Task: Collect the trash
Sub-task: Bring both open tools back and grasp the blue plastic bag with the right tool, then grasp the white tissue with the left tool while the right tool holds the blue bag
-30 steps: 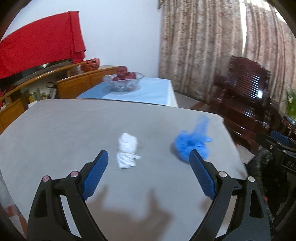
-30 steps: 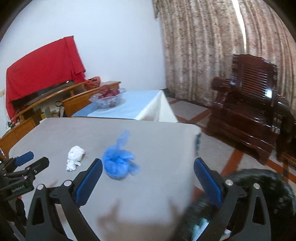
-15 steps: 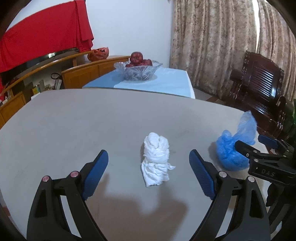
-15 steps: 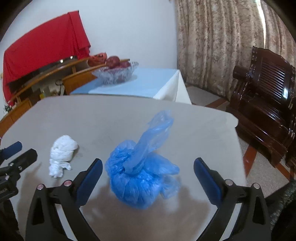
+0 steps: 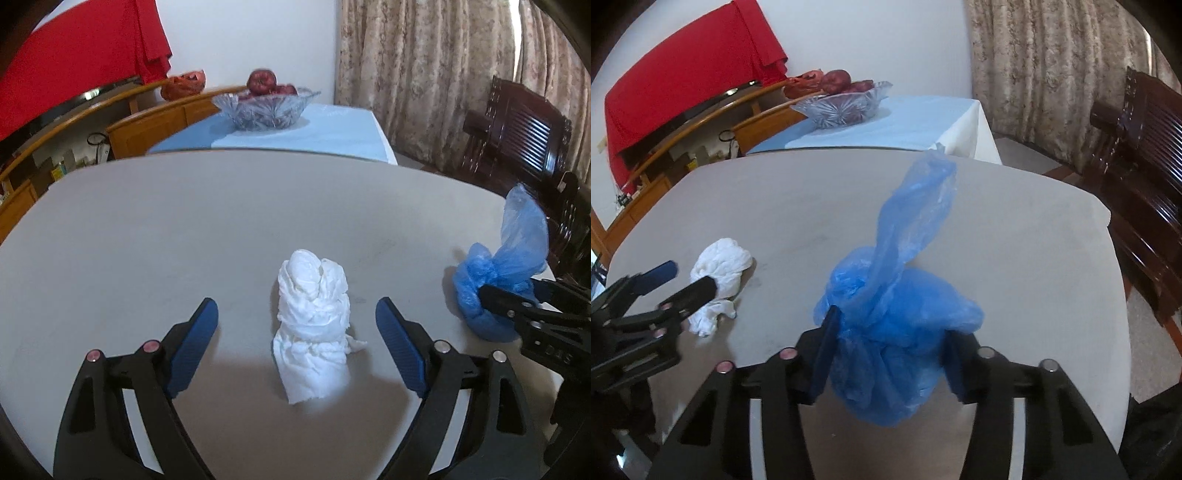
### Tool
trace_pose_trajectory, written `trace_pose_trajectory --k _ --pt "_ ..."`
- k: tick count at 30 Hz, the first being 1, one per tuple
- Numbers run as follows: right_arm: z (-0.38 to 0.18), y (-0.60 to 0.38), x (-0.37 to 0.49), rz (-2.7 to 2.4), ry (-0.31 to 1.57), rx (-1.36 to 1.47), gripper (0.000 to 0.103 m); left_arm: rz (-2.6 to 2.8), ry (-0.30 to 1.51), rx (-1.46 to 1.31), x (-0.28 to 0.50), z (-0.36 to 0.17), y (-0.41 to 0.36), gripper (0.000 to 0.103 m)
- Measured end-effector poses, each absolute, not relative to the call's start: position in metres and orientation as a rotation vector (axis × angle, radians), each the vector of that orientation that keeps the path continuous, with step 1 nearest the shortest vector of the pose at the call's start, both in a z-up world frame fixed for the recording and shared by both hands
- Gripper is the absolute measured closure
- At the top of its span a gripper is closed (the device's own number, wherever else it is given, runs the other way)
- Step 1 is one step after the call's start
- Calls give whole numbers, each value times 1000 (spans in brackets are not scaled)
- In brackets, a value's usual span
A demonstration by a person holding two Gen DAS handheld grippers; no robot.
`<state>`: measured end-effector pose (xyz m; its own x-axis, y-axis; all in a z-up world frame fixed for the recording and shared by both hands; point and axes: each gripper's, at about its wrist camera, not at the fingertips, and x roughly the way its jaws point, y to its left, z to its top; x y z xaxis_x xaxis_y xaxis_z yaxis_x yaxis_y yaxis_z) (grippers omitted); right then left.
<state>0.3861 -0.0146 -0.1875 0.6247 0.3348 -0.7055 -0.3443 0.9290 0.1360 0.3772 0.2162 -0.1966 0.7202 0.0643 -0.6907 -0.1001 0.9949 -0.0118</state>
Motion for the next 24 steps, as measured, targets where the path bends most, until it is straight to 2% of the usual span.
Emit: trace_pose_trajectory --k 3,7,10,14,24 --pt "-184 -16 383 385 788 -3 58 85 809 -56 386 -203 216 31" --pt "-181 -16 379 391 777 -4 59 65 873 -76 393 -213 214 63" --pt "-179 -14 374 397 768 -7 59 48 869 -87 392 -212 214 77" --pt "-174 -16 368 405 757 -3 59 51 840 -92 383 -207 210 83" --pt "-139 -36 341 407 693 17 59 29 768 -103 338 -176 188 84"
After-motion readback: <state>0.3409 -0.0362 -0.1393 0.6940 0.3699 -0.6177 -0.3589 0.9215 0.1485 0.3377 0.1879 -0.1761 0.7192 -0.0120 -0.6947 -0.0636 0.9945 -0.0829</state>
